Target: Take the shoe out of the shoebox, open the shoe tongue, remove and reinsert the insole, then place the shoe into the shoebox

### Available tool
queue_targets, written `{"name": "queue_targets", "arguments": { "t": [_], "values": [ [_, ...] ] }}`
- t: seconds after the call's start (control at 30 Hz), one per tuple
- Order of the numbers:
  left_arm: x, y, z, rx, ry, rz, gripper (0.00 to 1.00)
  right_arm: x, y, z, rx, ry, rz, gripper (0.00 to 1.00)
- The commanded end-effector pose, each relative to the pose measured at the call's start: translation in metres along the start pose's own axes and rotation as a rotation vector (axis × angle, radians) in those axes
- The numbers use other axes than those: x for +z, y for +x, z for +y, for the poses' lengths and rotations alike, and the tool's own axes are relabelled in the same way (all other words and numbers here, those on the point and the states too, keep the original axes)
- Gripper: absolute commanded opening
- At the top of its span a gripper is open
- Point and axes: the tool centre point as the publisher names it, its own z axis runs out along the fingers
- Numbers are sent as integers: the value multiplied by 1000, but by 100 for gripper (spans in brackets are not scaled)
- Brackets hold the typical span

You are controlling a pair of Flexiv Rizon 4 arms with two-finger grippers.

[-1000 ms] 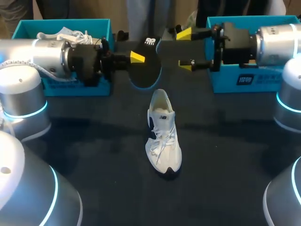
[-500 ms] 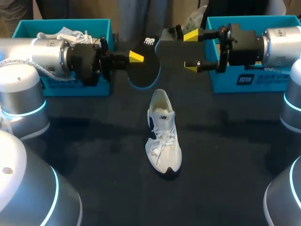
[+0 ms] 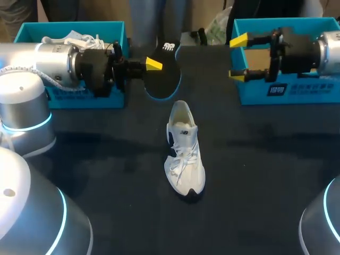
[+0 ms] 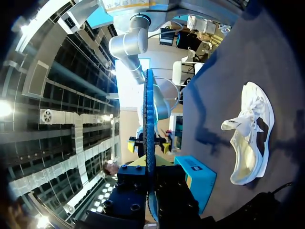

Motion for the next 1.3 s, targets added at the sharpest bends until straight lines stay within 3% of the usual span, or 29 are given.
{"name": "queue_targets", "arguments": {
  "t": [0.03, 0.23, 0.43, 0.57, 0.83, 0.9, 1.0, 1.03, 1.3],
  "values": [
    [0, 0, 0, 2, -1, -1, 0, -6, -3, -6, 1, -17, 4, 100],
    [0, 0, 0, 2, -1, -1, 0, -6, -3, -6, 1, -17, 4, 100],
    [6, -20, -14, -275, 60, -17, 0, -6, -3, -6, 1, -17, 4, 100],
    [8, -22, -18, -489, 86, 18, 0, -6, -3, -6, 1, -17, 4, 100],
    [7, -15, -19, -1014, 92, -160, 0, -6, -3, -6, 1, -17, 4, 100],
    [7, -13, -18, -1188, 103, -256, 0, -6, -3, -6, 1, -17, 4, 100],
    [7, -15, -18, -1378, 182, -359, 0, -6, -3, -6, 1, -17, 4, 100],
    [7, -16, -17, -1400, 214, -396, 0, -6, -3, -6, 1, -17, 4, 100],
    [7, -16, -17, -1400, 214, -396, 0, -6, -3, -6, 1, -17, 4, 100]
  ]
}}
